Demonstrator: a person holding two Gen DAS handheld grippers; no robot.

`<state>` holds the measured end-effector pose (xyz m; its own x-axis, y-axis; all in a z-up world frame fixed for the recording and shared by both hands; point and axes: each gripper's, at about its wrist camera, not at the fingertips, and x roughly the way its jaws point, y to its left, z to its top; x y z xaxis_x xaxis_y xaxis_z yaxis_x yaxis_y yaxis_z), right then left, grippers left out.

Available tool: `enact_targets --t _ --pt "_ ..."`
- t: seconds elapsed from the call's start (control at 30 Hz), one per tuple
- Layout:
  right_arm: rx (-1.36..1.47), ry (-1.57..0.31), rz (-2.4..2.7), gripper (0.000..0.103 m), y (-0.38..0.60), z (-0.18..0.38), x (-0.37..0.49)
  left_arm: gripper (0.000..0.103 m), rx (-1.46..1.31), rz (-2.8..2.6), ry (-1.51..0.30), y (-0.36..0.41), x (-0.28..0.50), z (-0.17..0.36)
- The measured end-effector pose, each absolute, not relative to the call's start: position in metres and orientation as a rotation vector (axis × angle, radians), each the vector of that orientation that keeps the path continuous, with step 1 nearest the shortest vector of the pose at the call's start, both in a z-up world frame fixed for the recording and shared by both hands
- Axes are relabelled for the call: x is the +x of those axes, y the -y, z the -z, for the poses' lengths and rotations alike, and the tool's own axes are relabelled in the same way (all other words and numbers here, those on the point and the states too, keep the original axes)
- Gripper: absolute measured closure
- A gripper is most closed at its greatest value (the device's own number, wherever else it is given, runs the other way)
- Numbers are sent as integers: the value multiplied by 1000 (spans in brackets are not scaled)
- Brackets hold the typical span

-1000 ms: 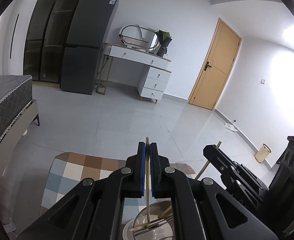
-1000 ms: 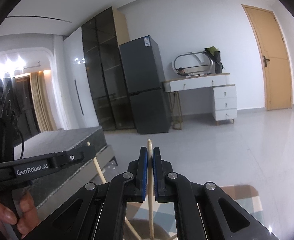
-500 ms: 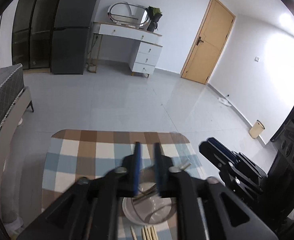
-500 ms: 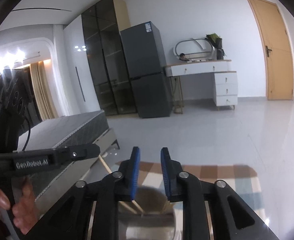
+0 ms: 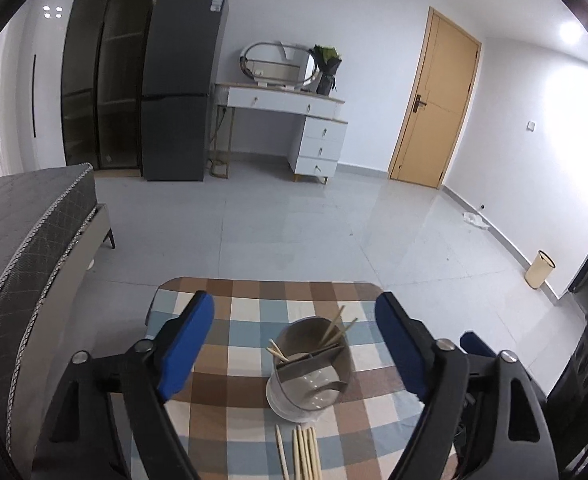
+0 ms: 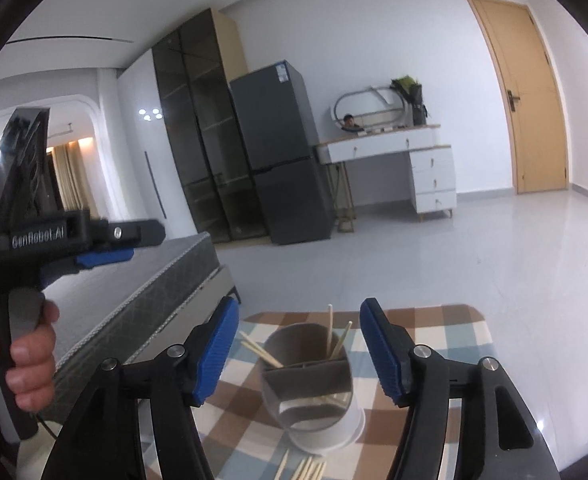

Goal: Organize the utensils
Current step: 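Move both open tools back toward the stick bundle on the rug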

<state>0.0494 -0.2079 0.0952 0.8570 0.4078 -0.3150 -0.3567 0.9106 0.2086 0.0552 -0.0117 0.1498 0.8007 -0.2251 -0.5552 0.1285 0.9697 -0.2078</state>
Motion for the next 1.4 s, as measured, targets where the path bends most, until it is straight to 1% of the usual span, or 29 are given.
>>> enact_targets --t 0.07,0.2,0.33,0.4,0.53,0.63,0.67,0.73,1.03,1.4 --pt "151 -347 -402 32 210 -98 35 21 -172 185 -612 13 46 -153" --pt "155 -331 -398 31 216 -101 6 20 -166 172 -612 19 20 -154" --pt "162 -315 -386 23 220 -101 -16 14 -142 144 -600 23 -4 -144" --pt "162 -314 -380 21 221 -100 -24 10 -132 114 -577 22 -12 -138" --pt "164 -326 -371 18 221 -94 -35 9 -132 89 -560 20 -24 -123" --pt "162 -331 -363 11 216 -85 -51 8 -130 73 -549 18 -35 -112" --pt "163 -334 -363 10 215 -83 -54 7 -126 67 -549 17 -37 -108" --pt "157 -348 -361 10 211 -76 -58 5 -118 58 -552 16 -42 -99" --pt "144 -404 -342 8 200 -45 -60 5 -102 28 -600 5 -38 -63" --pt "115 -522 -309 8 196 -4 -44 5 -89 34 -729 9 -13 -9"
